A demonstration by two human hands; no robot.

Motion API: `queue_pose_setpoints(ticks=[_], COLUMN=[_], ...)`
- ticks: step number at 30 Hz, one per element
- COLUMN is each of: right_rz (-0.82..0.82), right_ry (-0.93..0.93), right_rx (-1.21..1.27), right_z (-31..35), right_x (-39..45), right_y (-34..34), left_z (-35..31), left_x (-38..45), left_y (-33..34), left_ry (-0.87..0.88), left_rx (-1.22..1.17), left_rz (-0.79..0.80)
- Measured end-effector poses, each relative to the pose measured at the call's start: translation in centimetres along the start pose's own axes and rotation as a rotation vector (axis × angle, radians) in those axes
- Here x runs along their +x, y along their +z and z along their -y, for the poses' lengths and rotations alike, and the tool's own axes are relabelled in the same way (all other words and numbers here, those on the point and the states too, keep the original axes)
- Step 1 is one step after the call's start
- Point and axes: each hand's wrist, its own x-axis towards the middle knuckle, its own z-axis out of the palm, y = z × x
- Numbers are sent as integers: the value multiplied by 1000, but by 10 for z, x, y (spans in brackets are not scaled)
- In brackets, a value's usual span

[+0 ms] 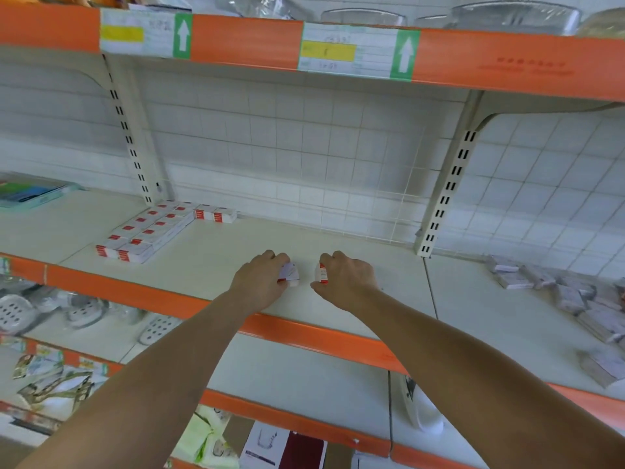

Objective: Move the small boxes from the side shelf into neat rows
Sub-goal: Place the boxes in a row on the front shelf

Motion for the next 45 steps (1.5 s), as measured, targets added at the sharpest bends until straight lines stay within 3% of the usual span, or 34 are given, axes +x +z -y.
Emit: queue_pose_setpoints(ticks=[9, 18, 35, 45], right_rz=[-10, 0, -11, 10], right_ry=[-69, -69, 176, 224], right_rx=[14, -18, 71, 89], right_z=[15, 55, 190, 228], right_x=[54, 88, 152, 189], right_y=[7, 10, 17, 28], left_z=[40, 93, 241, 277], left_x=[22, 42, 80, 114], left_y=[-10, -17, -55, -54], left_ry=[-64, -60, 158, 193], left_rx=[162, 61, -30, -82], left_rz=[-9, 9, 51, 14])
